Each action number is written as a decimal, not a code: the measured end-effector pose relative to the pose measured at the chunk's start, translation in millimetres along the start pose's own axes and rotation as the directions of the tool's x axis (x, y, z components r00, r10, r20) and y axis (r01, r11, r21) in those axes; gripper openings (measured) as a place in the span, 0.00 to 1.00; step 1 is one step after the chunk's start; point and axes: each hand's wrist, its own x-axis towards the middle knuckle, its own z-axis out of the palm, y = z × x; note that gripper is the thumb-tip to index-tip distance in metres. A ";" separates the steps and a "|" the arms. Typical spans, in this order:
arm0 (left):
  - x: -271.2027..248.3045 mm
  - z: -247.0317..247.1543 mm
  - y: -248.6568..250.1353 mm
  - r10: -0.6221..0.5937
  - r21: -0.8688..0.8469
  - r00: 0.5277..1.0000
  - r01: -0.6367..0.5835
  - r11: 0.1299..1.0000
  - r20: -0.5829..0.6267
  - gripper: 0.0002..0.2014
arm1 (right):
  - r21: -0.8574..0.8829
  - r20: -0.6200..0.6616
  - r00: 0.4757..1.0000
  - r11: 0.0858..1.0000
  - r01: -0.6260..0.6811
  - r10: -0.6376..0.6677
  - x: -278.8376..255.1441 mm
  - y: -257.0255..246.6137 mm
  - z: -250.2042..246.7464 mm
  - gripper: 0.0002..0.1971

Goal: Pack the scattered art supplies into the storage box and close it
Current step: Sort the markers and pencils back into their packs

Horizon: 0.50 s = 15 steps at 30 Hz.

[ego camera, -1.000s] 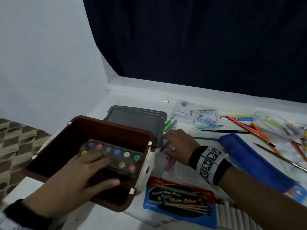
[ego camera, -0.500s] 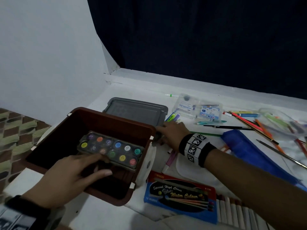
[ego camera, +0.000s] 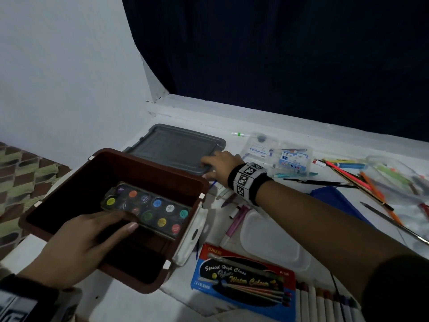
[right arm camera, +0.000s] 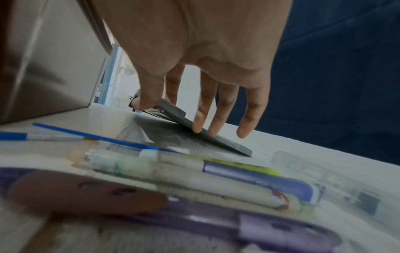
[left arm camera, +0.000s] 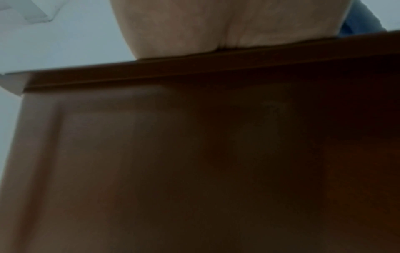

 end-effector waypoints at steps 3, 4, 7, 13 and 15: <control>1.6 1.0 -0.1 -0.004 0.010 1.000 0.004 1.000 0.001 0.21 | -0.040 0.023 0.999 0.999 0.028 -0.027 8.3 -4.9 7.8 0.19; 2.3 1.0 0.2 -0.004 0.006 1.000 0.004 1.000 0.001 0.21 | -0.056 0.047 0.998 0.998 0.034 -0.031 10.3 -6.0 9.4 0.19; 5.7 0.9 3.0 -0.002 -0.038 1.000 0.002 0.999 0.002 0.22 | -0.086 0.125 0.991 0.995 0.054 -0.043 12.7 -5.2 14.9 0.17; 12.2 4.7 10.1 0.025 -0.019 0.998 -0.026 0.999 -0.059 0.19 | -0.183 0.182 0.979 0.975 0.126 -0.092 -17.3 -3.8 20.8 0.18; 11.5 5.8 10.2 0.026 0.011 0.997 -0.025 1.000 -0.075 0.22 | -0.199 0.214 0.971 0.969 0.149 -0.106 -29.4 -4.9 23.3 0.24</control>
